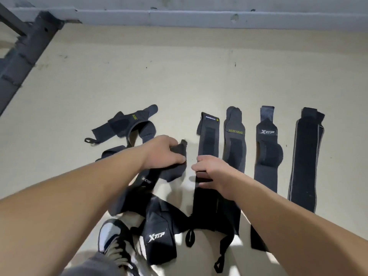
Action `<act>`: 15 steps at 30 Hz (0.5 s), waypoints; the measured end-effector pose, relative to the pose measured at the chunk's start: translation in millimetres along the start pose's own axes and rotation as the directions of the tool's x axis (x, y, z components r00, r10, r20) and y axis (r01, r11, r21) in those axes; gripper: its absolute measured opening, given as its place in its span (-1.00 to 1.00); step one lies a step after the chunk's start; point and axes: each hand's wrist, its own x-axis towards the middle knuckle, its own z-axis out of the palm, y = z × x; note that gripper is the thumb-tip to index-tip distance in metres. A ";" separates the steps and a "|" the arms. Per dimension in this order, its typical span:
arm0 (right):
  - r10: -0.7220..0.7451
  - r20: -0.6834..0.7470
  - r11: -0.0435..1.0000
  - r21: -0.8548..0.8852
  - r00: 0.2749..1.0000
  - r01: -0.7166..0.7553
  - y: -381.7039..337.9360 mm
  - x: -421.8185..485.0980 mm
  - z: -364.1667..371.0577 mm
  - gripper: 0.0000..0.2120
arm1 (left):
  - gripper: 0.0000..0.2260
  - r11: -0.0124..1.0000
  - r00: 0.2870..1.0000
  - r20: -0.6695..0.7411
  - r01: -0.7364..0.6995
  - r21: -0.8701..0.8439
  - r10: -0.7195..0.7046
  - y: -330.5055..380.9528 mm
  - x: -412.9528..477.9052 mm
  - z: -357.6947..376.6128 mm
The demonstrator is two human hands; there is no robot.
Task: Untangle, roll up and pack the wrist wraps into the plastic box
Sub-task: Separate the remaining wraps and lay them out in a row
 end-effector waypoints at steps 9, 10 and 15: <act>-0.341 0.080 0.868 0.410 0.937 0.281 -69.8 -74.7 3.0 -0.74 | -0.62 0.961 0.995 0.045 -0.072 -0.266 0.087 74.5 -82.2 -74.7; -0.362 0.051 0.848 0.433 0.931 0.306 -73.5 -82.5 1.1 -0.77 | -0.66 0.949 0.996 -0.003 -0.089 -0.304 0.092 78.2 -87.5 -79.1; -0.411 -0.007 0.810 0.457 0.911 0.369 -86.2 -118.4 -5.8 -0.77 | -0.67 0.814 0.980 -0.125 -0.199 -0.545 0.156 92.9 -108.5 -88.9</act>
